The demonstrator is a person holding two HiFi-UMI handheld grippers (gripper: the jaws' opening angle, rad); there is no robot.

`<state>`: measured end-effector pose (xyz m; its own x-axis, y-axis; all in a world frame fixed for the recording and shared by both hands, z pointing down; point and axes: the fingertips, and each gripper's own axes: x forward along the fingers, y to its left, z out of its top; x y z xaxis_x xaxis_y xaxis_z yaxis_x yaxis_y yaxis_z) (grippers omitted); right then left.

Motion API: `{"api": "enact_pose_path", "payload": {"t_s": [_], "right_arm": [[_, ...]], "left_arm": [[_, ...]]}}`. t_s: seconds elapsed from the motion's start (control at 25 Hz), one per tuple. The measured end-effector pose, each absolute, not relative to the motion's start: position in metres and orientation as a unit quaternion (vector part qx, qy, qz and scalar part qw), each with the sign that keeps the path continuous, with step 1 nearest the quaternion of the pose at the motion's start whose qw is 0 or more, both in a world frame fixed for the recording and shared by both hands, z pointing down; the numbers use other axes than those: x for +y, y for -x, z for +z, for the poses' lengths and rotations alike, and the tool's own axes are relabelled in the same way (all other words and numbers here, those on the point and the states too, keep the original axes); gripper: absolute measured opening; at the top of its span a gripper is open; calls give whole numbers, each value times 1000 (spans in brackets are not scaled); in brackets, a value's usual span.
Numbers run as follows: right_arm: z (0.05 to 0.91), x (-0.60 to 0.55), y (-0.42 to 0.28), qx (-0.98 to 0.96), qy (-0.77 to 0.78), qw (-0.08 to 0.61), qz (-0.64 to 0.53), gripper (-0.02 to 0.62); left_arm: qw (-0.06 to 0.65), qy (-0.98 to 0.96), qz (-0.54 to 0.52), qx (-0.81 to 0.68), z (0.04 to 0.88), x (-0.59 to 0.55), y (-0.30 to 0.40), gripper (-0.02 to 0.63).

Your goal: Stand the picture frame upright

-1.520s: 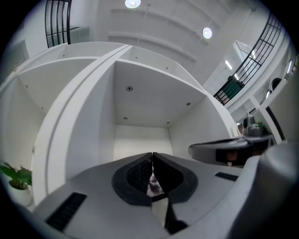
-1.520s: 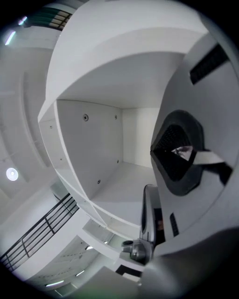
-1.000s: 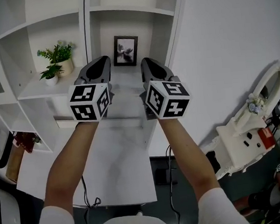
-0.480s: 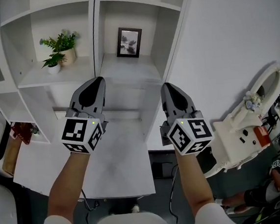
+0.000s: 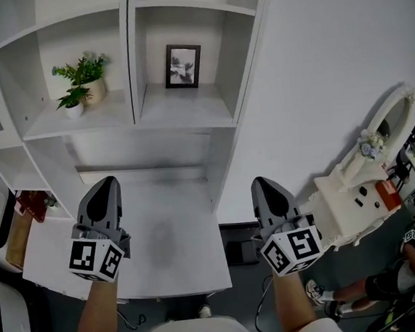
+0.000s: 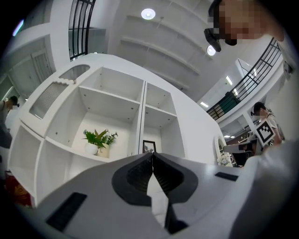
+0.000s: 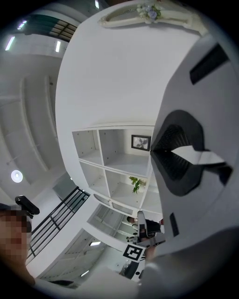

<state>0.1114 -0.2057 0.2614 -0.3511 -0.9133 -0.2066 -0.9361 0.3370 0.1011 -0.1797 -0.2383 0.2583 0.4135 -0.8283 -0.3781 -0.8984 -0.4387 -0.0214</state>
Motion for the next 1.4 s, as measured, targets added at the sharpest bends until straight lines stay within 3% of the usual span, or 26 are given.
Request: {"api": "enact_pose_path", "payload": {"t_s": [0.6,1.4], "right_arm": [[298,-139,-157,794,600,30,90,9],[337,-123,-140,805,592,33,33,9]], "left_arm": [[75,795,150,583,296,-172,235,18],[67,783,119,607,321,-133,246,18]]}}
